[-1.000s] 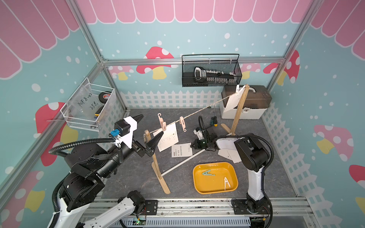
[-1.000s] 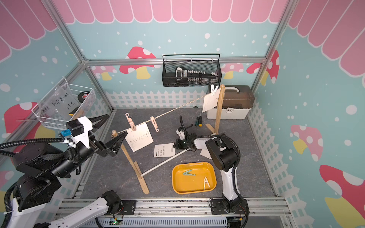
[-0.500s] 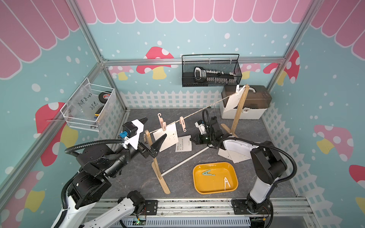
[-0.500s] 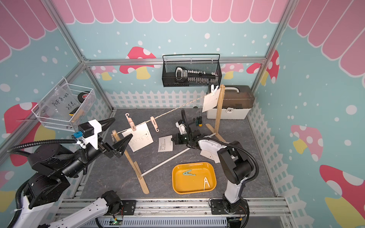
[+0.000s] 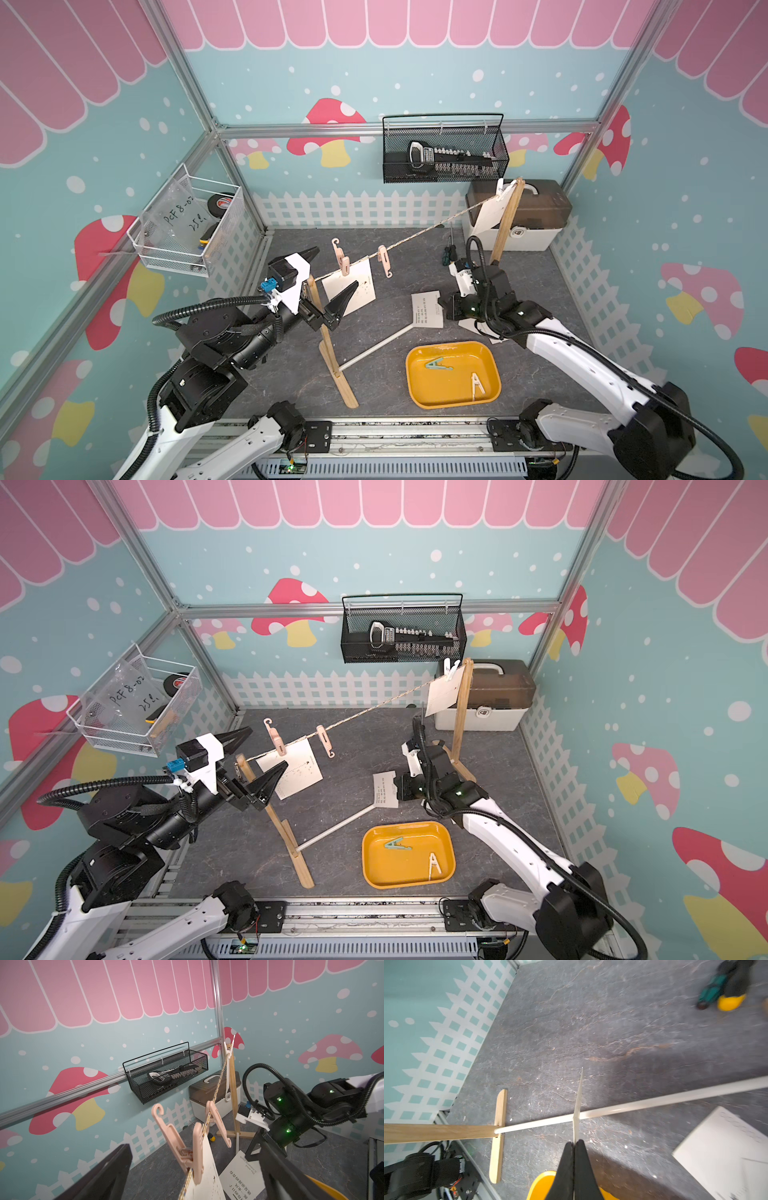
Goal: Remove the postcards from the strings
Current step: Pick up the postcard from the center of the board, then place the postcard on the postcard.
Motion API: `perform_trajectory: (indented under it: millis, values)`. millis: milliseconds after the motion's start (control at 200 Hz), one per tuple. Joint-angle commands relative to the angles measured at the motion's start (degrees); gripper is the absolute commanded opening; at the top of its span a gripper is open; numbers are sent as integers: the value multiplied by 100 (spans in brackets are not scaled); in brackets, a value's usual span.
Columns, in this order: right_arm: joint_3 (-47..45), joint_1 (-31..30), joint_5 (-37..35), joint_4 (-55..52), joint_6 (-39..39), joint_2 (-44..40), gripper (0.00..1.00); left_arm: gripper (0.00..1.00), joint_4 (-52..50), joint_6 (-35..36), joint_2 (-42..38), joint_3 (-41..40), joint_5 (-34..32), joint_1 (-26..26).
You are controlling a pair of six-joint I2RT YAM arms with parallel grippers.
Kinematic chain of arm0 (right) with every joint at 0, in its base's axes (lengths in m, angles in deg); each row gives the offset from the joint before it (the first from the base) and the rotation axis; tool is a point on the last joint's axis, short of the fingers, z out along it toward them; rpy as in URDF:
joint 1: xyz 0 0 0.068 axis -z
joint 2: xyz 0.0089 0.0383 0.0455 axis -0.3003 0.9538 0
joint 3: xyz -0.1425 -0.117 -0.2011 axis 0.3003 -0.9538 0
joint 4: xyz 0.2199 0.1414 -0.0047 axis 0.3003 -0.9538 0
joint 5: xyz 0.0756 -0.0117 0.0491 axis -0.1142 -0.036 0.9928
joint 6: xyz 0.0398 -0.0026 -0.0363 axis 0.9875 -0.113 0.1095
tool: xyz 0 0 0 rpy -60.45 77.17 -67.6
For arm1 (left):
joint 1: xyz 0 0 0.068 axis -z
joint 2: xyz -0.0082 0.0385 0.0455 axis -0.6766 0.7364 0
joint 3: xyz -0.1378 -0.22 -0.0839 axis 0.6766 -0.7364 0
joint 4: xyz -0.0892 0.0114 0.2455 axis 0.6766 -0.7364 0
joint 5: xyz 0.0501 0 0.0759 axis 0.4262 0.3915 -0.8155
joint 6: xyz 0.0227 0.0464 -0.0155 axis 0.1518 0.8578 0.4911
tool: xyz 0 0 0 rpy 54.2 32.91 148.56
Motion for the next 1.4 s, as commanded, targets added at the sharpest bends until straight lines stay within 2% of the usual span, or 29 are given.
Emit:
perform_trajectory:
  millis: [0, 155, 330, 460, 610, 796, 991, 1046, 1216, 1391]
  values:
    - [301, 24, -1065, -1530, -345, -374, 0, 100, 303, 68, -93, -137, 165, 20]
    - [831, 107, -2138, -2808, -575, -702, 0, 100, 397, 124, -79, -269, 237, 19]
    - [1457, 190, -3429, -3878, -737, -702, 0, 100, 463, 233, -69, -426, 274, 19]
    - [1739, 219, -4312, -4335, -928, -422, 0, 100, 520, 302, -36, -554, 307, 19]
    - [1638, 263, -5397, -4754, -1089, 55, 0, 100, 517, 357, -45, -598, 374, 19]
    - [1460, 349, -5126, -4528, -1156, 411, 0, 100, 612, 370, -191, -674, 373, 19]
    - [1175, 361, -4433, -3987, -969, 1185, 0, 100, 623, 392, -245, -704, 362, 19]
    - [1104, 358, -4293, -3761, -934, 1308, 7, 100, 622, 401, -254, -704, 342, 19]
    - [1022, 358, -3844, -3356, -916, 1589, 15, 100, 591, 440, -229, -696, 295, 20]
    - [1086, 358, -3741, -3216, -968, 1598, 27, 100, 582, 450, -199, -686, 273, 18]
